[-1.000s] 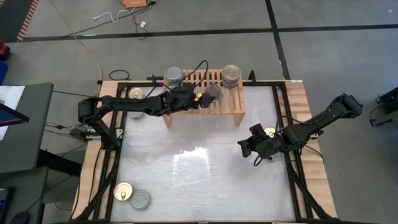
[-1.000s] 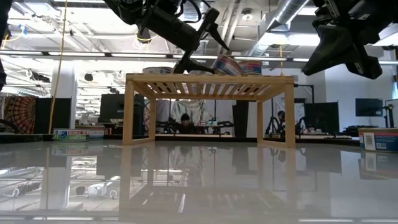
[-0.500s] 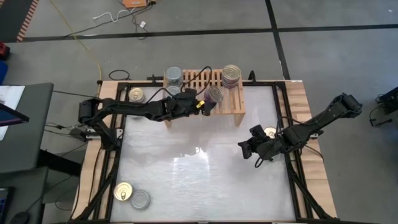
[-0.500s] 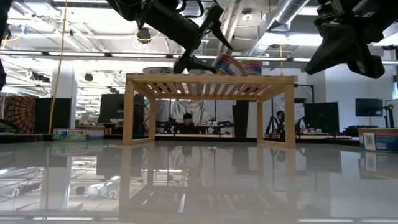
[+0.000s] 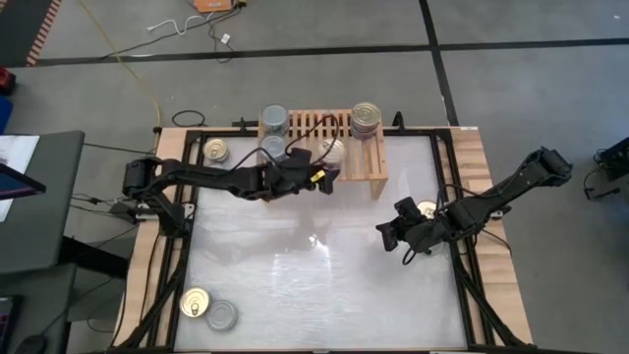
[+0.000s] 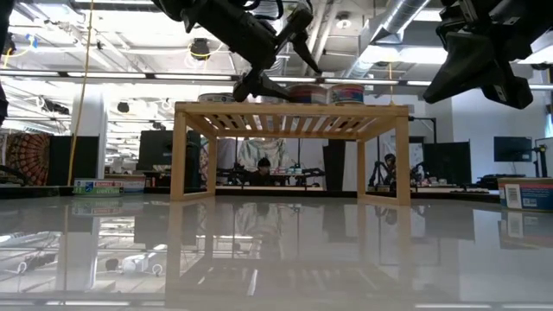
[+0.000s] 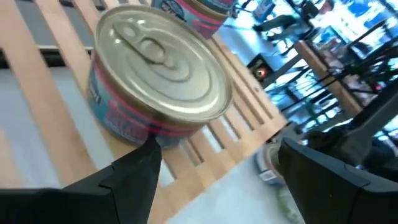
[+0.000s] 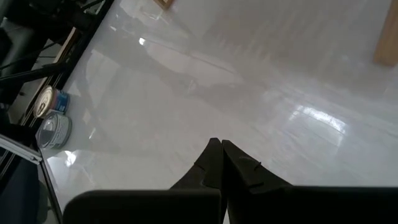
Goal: Stack canned seafood by type on shelf
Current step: Put the blue tuna can on the shelf aligned with the other blue tuna can
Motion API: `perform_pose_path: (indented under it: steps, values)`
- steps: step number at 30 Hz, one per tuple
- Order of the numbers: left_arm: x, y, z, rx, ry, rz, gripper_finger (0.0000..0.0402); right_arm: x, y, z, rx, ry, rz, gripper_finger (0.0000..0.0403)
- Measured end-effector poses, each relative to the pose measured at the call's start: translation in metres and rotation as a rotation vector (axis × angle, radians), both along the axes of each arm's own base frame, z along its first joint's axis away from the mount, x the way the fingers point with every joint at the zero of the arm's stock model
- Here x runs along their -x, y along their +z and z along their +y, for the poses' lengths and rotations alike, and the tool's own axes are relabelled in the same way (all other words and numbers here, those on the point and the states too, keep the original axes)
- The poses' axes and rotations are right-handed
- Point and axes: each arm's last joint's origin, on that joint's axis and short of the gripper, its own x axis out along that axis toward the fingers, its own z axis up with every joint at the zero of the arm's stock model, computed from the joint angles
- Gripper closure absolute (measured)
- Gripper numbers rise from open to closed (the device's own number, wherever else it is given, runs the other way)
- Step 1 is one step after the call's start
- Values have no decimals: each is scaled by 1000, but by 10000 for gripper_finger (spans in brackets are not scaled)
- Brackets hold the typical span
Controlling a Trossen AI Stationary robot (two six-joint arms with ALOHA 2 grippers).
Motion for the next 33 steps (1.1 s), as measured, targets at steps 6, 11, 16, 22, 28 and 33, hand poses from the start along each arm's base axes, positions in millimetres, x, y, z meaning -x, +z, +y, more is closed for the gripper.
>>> perform_pose_path:
  steps: [6,11,16,22,28,33]
  values:
    - [-1,0,-11,-77,-15,43,91,0,0,0,8,7,3,380]
    - [-2,1,-18,-94,-46,41,91,0,0,0,18,15,6,380]
    - [-2,1,-23,-63,-71,27,91,0,0,0,20,17,6,380]
    - [-2,1,-23,-47,-66,17,91,0,0,0,20,17,6,380]
    - [-4,2,-20,11,-170,-18,91,0,0,-1,26,17,8,380]
    - [-7,12,-27,-43,-228,-34,91,-1,0,-2,27,11,8,380]
